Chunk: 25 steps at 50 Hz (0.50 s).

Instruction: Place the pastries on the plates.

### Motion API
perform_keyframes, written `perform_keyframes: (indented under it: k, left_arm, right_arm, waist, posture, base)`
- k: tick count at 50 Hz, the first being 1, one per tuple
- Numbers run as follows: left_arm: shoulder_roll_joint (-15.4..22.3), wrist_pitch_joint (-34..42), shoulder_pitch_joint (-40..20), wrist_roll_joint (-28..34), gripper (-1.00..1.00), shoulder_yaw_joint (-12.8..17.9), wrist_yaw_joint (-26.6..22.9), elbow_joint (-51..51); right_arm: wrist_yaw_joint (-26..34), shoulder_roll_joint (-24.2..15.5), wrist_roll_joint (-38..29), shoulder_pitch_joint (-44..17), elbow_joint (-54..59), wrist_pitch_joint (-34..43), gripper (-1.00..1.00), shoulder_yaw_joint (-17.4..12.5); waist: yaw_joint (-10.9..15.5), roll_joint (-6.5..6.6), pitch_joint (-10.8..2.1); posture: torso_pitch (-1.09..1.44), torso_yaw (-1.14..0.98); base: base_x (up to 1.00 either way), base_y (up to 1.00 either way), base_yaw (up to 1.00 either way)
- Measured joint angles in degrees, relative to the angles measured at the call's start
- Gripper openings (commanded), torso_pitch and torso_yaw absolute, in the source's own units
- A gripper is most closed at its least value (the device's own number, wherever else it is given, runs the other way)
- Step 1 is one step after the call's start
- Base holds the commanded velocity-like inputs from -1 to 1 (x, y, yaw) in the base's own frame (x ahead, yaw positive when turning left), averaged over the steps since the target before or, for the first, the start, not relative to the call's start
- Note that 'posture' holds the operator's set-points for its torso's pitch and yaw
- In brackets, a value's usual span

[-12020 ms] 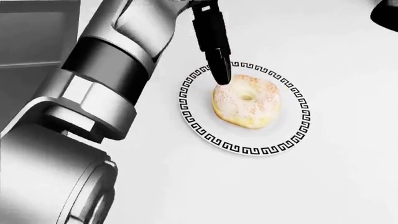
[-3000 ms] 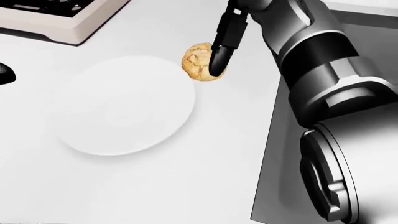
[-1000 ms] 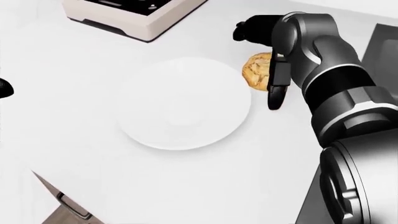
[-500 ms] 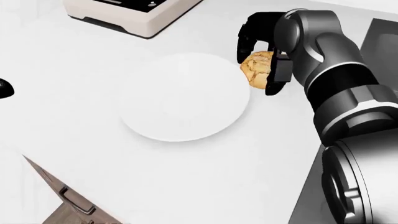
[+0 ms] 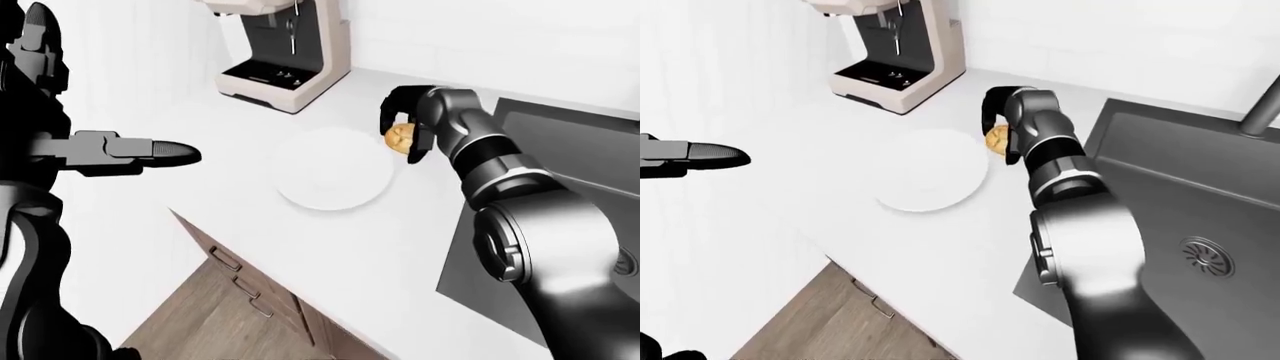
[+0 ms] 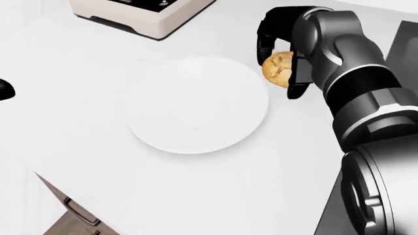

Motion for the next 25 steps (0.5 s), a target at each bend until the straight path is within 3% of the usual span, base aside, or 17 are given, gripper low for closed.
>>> perform_keyframes:
  k: [14, 25]
  left_arm:
    - [0.11, 0.73, 0.64, -0.62, 1.00, 1.08, -0.20, -1.21]
    - [-0.38, 0.22, 0.44, -0.23, 1.00, -0.23, -0.01, -0.43]
  right_arm:
    - [-6.03, -1.30, -1.34, -2.00, 0.54, 0.58, -0.37, -1.35]
    - [-5.42, -1.08, -0.36, -5.01, -0.57, -5.22, -0.40, -0.83]
  waist:
    - [0.42, -0.02, 0.26]
    - [0.58, -0.20, 0.18]
  posture:
    - [0.00, 0.30]
    - [0.00, 0.30]
  base:
    - [0.00, 0.00, 0.00]
    - [0.00, 0.00, 0.00]
